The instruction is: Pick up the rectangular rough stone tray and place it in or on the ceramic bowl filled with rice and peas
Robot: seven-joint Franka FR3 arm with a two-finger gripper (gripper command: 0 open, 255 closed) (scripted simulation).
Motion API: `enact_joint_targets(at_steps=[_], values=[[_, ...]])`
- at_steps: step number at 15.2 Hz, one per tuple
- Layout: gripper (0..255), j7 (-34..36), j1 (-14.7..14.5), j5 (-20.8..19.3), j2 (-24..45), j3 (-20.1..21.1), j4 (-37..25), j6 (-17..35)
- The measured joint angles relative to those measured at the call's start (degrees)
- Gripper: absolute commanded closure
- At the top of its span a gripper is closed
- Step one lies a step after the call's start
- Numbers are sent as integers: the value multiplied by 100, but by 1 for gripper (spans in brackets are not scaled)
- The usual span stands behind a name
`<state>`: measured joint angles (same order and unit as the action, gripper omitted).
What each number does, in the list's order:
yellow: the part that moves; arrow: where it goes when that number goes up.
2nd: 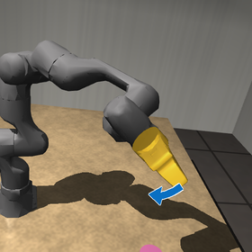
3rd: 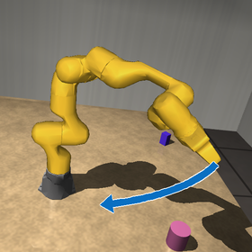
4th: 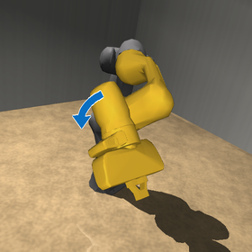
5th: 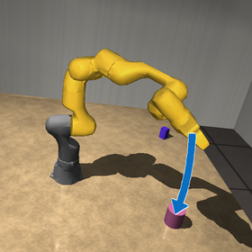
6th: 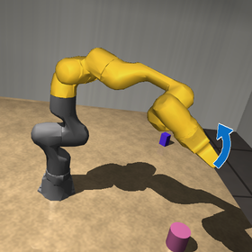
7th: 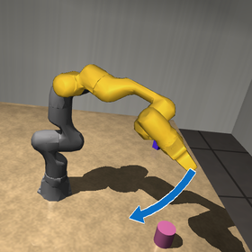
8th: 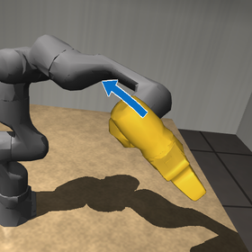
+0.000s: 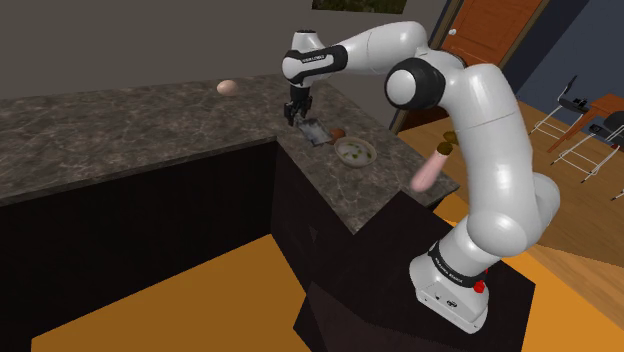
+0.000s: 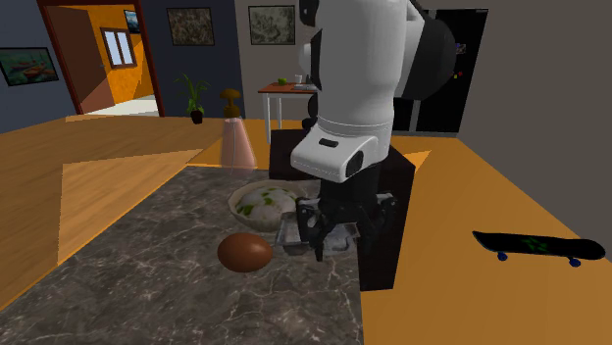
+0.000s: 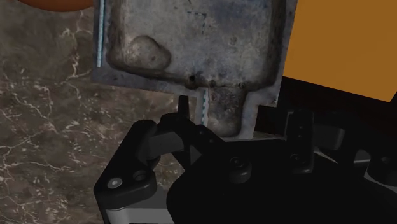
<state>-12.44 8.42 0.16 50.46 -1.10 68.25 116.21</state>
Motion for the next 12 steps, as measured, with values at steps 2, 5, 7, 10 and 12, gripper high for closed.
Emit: enact_joint_targets(at_steps=[2, 5, 7, 10, 12], values=[[255, 7, -8, -1, -83, 1, -14, -96], [255, 3, -6, -2, -184, -1, -64, -248], [255, 7, -10, -3, -279, -1, -52, -331], [255, 1, -6, -3, -357, -2, -156, -513], [255, -23, 11, -3, -545, -6, 84, -462]])
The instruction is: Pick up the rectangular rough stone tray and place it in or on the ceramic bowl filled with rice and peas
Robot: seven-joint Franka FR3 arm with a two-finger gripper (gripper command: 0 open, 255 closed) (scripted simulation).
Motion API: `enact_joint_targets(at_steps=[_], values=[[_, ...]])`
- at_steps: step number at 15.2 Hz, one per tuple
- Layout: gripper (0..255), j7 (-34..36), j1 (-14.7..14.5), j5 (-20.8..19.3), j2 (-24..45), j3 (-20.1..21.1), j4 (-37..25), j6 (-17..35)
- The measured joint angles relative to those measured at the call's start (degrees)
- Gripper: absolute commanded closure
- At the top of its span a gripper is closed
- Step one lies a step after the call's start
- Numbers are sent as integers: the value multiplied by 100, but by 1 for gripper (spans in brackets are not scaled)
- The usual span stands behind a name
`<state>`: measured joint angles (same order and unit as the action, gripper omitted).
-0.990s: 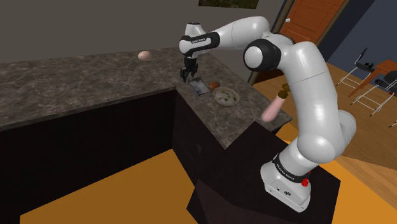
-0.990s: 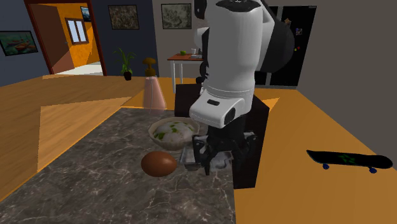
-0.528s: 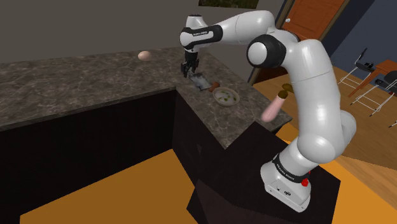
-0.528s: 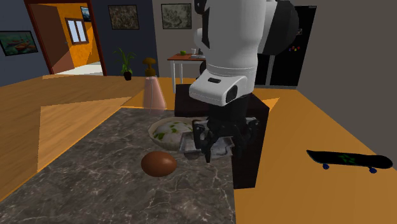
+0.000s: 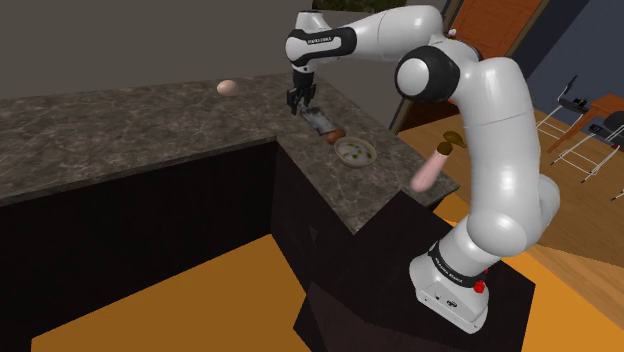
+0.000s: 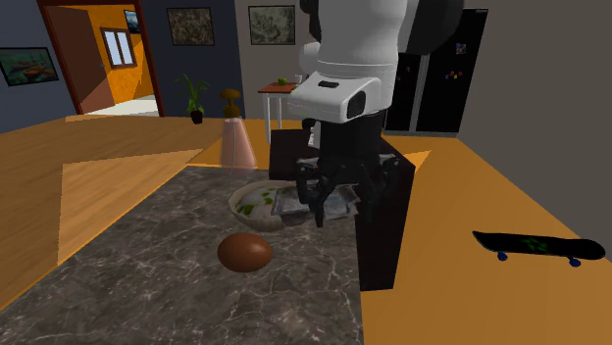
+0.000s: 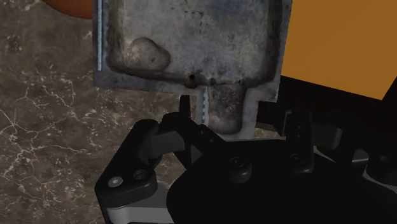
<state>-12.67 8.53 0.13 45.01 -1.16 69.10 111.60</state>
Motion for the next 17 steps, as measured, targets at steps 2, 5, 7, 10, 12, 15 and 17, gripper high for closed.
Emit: enact_joint_targets(at_steps=[2, 5, 7, 10, 12, 15, 17], values=[[255, -111, 88, 3, -376, -22, 651, 277], [255, -308, 240, 10, -938, -66, 1596, 659], [255, -459, 349, 12, -1335, -104, 2238, 907], [255, -711, 528, 20, -1825, -172, 3106, 1285], [255, -878, 641, 20, -2131, -222, 3563, 1441], [255, -1118, 799, 19, -2471, -301, 4119, 1660], [255, -1197, 850, 25, -2497, -324, 4266, 1783]])
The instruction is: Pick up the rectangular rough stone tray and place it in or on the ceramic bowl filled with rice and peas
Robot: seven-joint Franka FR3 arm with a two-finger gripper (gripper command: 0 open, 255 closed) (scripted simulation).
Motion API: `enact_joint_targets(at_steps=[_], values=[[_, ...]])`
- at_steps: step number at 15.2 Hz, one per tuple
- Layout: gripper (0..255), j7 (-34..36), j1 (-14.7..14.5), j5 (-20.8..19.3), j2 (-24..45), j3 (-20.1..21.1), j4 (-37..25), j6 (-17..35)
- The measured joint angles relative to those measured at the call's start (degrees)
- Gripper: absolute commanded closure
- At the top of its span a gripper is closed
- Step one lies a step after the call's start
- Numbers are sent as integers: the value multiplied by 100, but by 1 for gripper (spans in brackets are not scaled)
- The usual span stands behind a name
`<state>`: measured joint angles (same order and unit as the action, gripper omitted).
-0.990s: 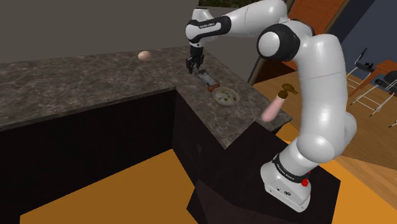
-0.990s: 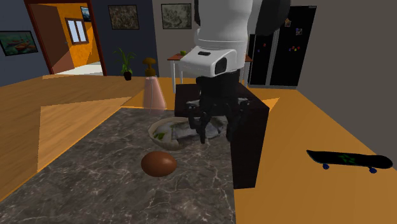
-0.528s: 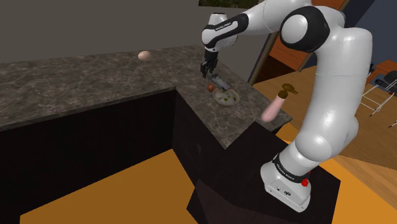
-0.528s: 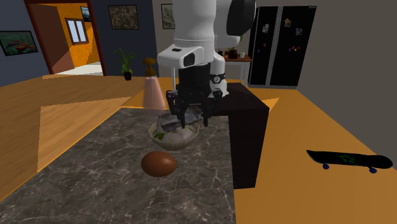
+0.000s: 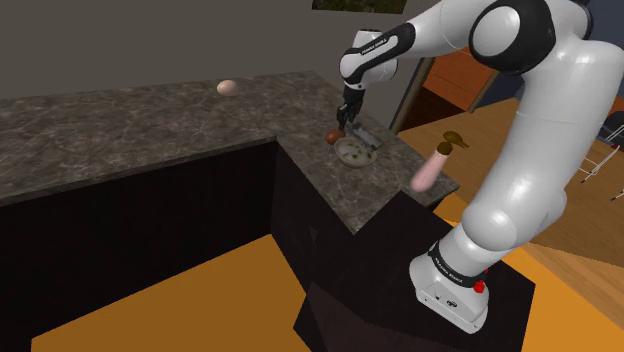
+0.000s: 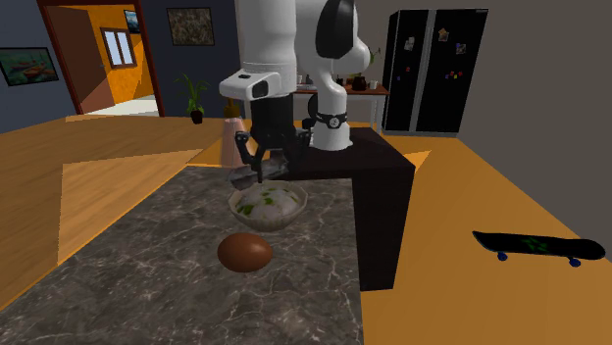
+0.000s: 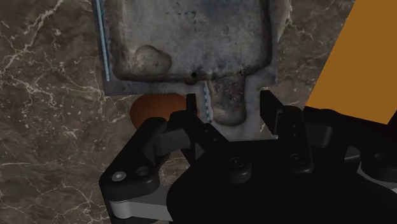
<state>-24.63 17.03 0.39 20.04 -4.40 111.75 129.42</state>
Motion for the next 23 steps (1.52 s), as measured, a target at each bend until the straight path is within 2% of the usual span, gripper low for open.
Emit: enact_joint_targets(at_steps=[10, 16, 17, 23], values=[[255, -24, 18, 38, 463, 21, 172, 650], [255, -29, 23, 41, 519, 23, 170, 717], [0, -32, 25, 41, 516, 22, 175, 720], [0, -32, 28, 45, 527, 22, 188, 716]])
